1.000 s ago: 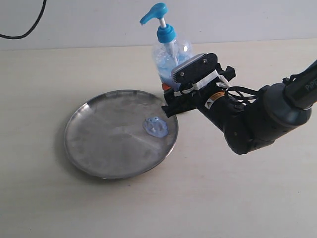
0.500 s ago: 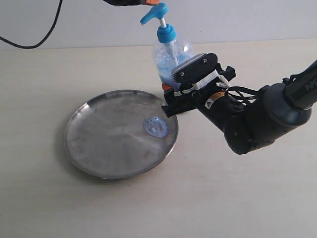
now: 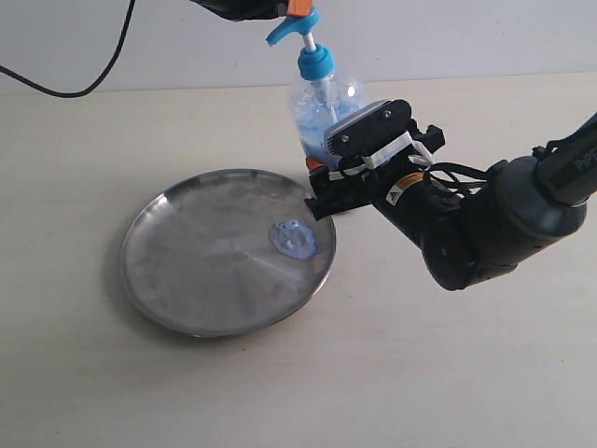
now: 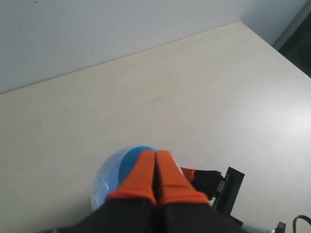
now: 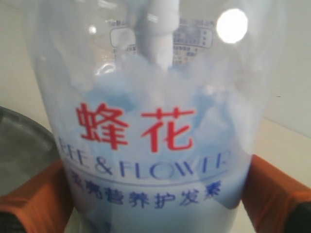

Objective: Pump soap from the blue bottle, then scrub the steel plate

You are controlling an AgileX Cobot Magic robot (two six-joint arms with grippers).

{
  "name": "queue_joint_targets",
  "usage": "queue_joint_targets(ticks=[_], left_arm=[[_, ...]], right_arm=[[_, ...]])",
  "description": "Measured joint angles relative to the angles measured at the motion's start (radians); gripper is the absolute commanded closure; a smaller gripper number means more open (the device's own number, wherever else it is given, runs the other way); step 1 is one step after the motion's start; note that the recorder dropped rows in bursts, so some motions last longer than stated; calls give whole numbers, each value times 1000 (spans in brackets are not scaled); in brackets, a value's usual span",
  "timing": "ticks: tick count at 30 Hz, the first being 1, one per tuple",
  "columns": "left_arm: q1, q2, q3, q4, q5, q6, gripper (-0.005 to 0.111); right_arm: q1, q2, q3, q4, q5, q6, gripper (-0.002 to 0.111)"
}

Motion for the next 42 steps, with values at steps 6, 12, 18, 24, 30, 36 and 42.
queue_joint_targets(ticks=[6,12,18,24,30,36,42], left_arm=[[0,0,-5,22,21,0,107],[0,0,-11,51,57,-12,107],[0,0,-15,113,71,-60,107],[0,16,-19,121,77,-73,107],[0,35,-26,121,63,-74,107],[0,40,-26,121,63,-74,107],[0,42,-26,121,63,-74,107]], right_arm=[[0,0,0,0,0,0,108],[0,0,0,0,0,-2,108],[0,0,0,0,0,-3,108],[0,0,0,2,0,-4,108],[0,0,0,17,0,3,108],[0,0,0,17,0,3,108],[0,0,0,17,0,3,108]])
